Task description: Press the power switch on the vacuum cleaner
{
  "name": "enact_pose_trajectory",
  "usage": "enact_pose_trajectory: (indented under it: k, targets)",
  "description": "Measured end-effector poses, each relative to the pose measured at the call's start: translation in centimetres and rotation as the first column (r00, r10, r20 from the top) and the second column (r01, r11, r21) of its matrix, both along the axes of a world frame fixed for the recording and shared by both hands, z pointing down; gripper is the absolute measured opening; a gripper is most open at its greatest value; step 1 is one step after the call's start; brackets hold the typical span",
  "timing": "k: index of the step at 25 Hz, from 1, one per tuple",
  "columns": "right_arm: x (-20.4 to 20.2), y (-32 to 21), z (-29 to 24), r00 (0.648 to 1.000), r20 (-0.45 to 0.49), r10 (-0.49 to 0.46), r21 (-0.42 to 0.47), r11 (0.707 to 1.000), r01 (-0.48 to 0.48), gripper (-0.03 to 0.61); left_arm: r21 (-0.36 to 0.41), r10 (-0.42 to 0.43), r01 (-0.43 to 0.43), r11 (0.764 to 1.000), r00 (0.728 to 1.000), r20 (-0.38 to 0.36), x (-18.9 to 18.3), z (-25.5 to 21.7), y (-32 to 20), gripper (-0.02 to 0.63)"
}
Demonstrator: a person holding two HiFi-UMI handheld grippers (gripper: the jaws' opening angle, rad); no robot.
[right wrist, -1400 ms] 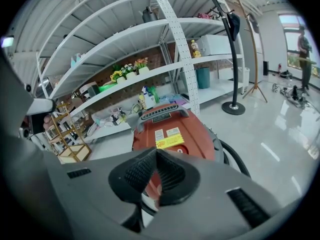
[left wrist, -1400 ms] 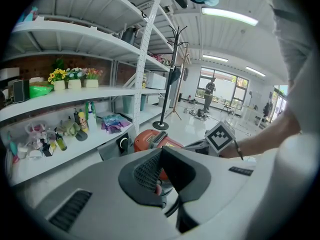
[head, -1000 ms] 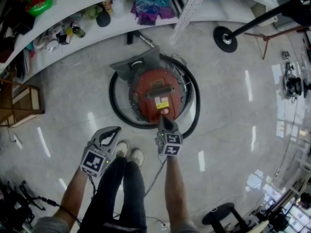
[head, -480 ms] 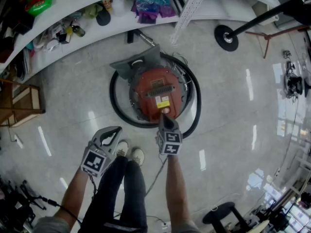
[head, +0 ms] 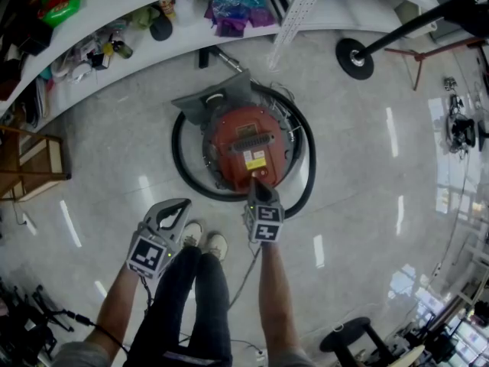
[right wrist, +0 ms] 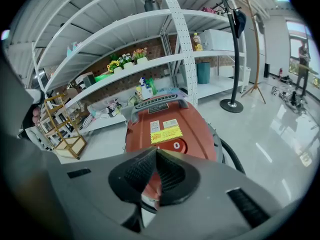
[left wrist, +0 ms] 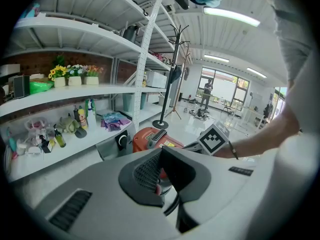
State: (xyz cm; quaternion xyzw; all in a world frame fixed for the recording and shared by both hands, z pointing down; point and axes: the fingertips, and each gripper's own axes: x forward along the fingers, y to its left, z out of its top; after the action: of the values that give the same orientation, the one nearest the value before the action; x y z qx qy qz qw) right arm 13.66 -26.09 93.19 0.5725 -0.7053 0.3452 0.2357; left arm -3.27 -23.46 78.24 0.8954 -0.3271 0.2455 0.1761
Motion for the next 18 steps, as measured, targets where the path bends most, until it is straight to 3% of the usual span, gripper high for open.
enact_pose_trajectory:
  k: [18]
  targets:
    - [0.08,-0.25,0.08,1.0,-0.002,-0.002,-0.003,1.0,0.002,0.014,0.001,0.001,-0.001,1.0,1.0,-0.003,-0.06,-0.01,0.74,0.008]
